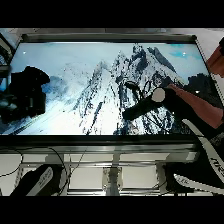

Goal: Fold the clothes and pants, and hang the long-sleeved shirts on hangers.

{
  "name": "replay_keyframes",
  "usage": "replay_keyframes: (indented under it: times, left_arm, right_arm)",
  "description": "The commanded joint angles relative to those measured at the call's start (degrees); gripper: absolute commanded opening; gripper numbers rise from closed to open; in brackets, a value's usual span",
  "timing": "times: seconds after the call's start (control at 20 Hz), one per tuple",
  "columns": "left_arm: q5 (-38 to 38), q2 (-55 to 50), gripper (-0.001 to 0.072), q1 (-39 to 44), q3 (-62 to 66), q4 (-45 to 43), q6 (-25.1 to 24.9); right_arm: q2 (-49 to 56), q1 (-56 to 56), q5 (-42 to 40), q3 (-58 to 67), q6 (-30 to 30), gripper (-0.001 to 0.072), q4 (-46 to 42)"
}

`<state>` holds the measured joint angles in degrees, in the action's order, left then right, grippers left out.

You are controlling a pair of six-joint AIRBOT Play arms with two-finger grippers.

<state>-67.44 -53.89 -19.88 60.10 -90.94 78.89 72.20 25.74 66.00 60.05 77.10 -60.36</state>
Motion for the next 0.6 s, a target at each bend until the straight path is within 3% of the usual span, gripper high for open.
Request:
replay_keyframes:
  times: [0.0,0.1,0.15,0.25,0.4,0.55]
  left_arm:
    - [4.02,-2.97,0.0364,-18.47,-1.57,22.62,-8.63]
    - [3.58,-4.61,0.0393,-28.41,-4.0,31.74,-13.9]
    - [4.48,-5.51,0.0506,-32.41,-5.6,34.95,-15.19]
    - [7.13,-7.93,0.0612,-36.7,-8.55,43.45,-17.68]
    - [7.19,-12.57,0.0614,-37.73,-8.87,53.37,-25.59]
    - [11.23,-15.1,0.0614,-38.14,-8.87,54.36,-22.53]
  right_arm:
    - [0.0,0.02,-0.02,-0.02,-0.02,0.0019,-0.24]
    - [0.0,0.02,-0.07,-0.02,-0.02,0.0019,-0.74]
    - [0.0,0.02,-0.04,-0.02,-0.02,0.0019,-1.03]
    - [0.0,0.02,-0.07,0.0,-0.02,0.0019,-1.01]
    - [0.0,0.02,-0.04,0.0,0.0,0.0019,-1.01]
    - [0.0,0.02,0.0,0.0,0.0,0.0019,-1.01]
